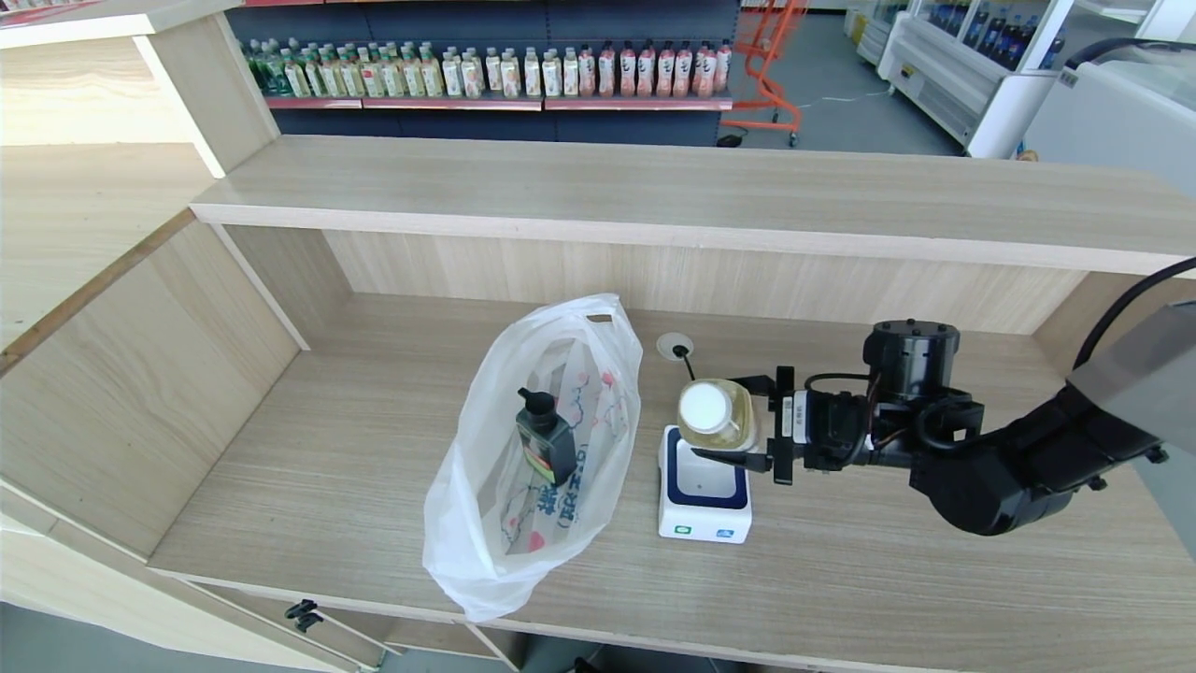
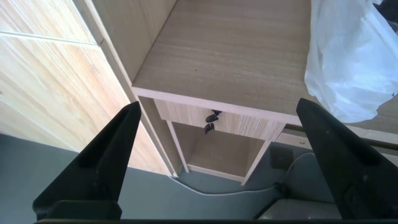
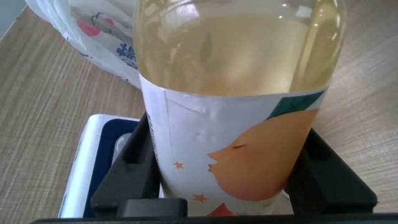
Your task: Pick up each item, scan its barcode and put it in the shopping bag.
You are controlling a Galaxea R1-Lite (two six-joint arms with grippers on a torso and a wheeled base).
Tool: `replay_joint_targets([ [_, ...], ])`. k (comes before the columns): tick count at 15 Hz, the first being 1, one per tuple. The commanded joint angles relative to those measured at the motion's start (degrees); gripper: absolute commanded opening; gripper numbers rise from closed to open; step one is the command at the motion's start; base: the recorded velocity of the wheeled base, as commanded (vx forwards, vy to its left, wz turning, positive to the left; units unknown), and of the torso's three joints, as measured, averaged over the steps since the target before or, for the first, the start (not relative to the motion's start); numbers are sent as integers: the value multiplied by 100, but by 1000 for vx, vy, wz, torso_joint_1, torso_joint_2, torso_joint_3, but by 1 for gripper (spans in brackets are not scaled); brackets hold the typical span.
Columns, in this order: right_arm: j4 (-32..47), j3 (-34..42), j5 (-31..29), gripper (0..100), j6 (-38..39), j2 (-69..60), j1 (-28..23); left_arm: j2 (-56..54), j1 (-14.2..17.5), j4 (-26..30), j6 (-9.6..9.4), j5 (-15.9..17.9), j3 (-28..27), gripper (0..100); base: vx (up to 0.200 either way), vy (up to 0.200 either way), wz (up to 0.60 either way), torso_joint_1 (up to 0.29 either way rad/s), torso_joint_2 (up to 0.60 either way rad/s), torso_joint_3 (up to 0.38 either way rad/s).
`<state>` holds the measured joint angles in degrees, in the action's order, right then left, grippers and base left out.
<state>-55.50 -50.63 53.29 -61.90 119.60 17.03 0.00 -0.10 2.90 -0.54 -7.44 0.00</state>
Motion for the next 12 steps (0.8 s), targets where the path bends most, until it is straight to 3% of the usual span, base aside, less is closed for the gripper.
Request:
replay_joint_targets([
  [1, 4, 0, 6, 0, 3, 2, 11, 9, 1, 0, 1, -3, 0, 100, 0, 0, 0, 0, 0, 0],
  [3, 4, 9, 6, 0, 12, 2, 11, 9, 1, 0, 1, -3, 0, 100, 0, 0, 0, 0, 0, 0],
  [5, 4, 88, 6, 0, 504, -209, 2, 9, 1, 0, 1, -3, 0, 100, 0, 0, 0, 0, 0, 0],
  [8, 4, 361, -55, 0, 1752, -1158, -218, 9, 1, 0, 1, -3, 0, 100, 0, 0, 0, 0, 0, 0],
  [9, 4, 879, -143, 0, 2736, -1932, -253, 9, 1, 0, 1, -3, 0, 100, 0, 0, 0, 0, 0, 0],
  [12, 31, 1213, -1567, 0, 4758, -2846, 195, 9, 1, 0, 1, -3, 0, 100, 0, 0, 0, 0, 0, 0],
])
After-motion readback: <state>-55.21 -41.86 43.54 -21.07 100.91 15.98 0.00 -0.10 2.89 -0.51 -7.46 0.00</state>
